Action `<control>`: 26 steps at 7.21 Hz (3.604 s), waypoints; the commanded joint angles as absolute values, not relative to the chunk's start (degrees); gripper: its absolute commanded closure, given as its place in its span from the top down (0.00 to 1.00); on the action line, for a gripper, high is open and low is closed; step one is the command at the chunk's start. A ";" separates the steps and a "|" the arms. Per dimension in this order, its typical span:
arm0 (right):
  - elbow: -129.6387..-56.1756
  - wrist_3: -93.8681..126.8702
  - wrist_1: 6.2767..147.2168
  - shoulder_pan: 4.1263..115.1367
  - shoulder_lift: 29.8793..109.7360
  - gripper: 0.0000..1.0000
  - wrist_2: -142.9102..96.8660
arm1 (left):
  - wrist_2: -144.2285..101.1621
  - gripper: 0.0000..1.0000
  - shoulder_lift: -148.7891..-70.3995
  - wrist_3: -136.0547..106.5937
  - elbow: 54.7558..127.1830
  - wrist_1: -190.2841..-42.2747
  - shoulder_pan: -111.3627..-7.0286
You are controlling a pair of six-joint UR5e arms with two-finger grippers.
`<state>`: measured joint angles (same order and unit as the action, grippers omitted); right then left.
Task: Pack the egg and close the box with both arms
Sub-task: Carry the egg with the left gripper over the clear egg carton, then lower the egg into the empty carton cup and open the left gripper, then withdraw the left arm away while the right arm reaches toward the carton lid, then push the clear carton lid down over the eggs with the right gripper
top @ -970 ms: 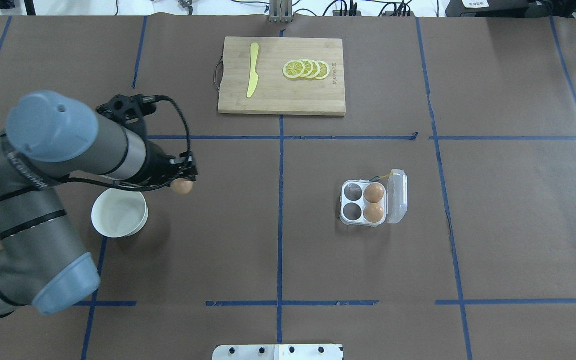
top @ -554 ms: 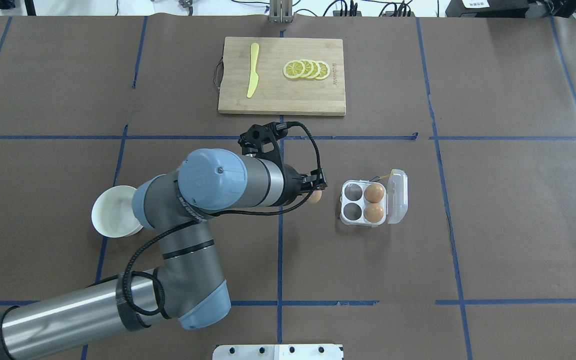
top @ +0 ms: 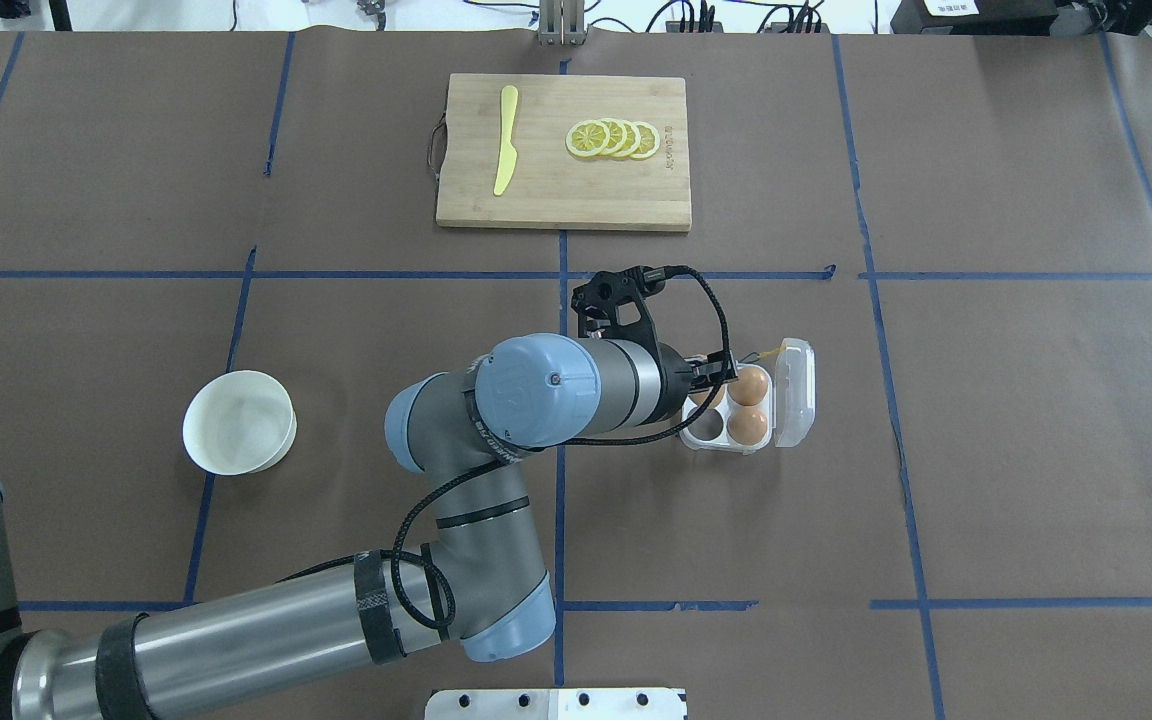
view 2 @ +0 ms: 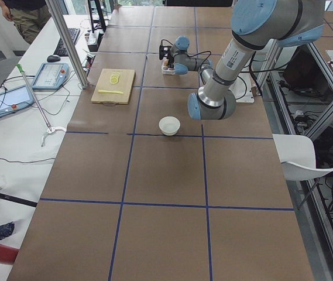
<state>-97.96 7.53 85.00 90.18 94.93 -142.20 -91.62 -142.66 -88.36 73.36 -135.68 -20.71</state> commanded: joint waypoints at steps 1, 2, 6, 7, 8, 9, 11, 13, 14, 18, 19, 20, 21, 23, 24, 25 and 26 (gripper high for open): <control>-98.00 7.56 84.99 90.18 94.92 1.00 -142.21 | -90.79 0.26 -143.70 -88.50 70.58 -137.99 -20.65; -98.00 7.56 84.99 90.18 94.92 1.00 -142.21 | -90.79 0.90 -143.70 -88.59 70.58 -138.25 -20.65; -98.26 14.61 84.64 88.52 92.74 1.00 -144.40 | -92.45 1.00 -142.39 -88.42 75.39 -134.77 -22.49; -101.13 20.42 84.64 85.20 92.03 1.00 -144.06 | -96.38 1.00 -139.86 -88.24 79.67 -130.04 -24.15; -104.12 27.87 84.55 80.38 90.72 1.00 -143.62 | -99.90 1.00 -135.66 -88.16 86.16 -126.86 -25.65; -105.72 34.39 82.98 75.55 88.53 0.99 -143.00 | -102.28 1.00 -131.70 -87.81 94.40 -118.39 -27.84; -105.82 51.93 68.28 65.62 88.24 0.77 -135.84 | -104.06 1.00 -128.77 -81.78 103.23 -105.43 -32.23; -105.64 60.55 59.08 55.86 88.77 0.00 -131.68 | -104.32 1.00 -123.34 -80.34 107.74 -103.19 -38.55; -106.69 60.56 59.06 52.85 88.86 0.00 -131.66 | -108.15 1.00 -122.88 -76.07 108.28 -99.96 -42.85; -109.25 63.80 59.15 42.39 86.50 0.00 -128.17 | -114.43 1.00 -116.11 -60.15 112.50 -96.59 -54.92; -108.20 64.85 59.76 40.54 82.39 0.00 -126.49 | -114.61 1.00 -113.75 -56.90 112.67 -96.77 -56.76; -106.02 67.65 59.85 39.04 77.92 0.00 -126.21 | -114.96 1.00 -111.99 -53.56 112.68 -96.68 -58.34; -104.00 70.29 59.94 36.59 73.43 0.00 -124.30 | -115.05 1.00 -110.15 -50.05 112.68 -96.94 -59.84; -101.08 71.98 63.42 33.85 64.91 0.00 -121.39 | -115.14 1.00 -107.15 -44.15 111.89 -97.47 -60.73; -101.42 72.33 68.68 33.92 60.51 0.19 -121.29 | -115.14 1.00 -105.57 -41.60 111.54 -97.56 -60.82; -102.47 72.77 72.30 34.71 59.25 0.99 -119.29 | -115.31 1.00 -103.21 -38.01 111.45 -97.65 -61.34; -104.48 72.69 76.51 36.72 59.67 1.00 -118.83 | -116.97 1.00 -100.40 -33.36 111.27 -97.65 -63.26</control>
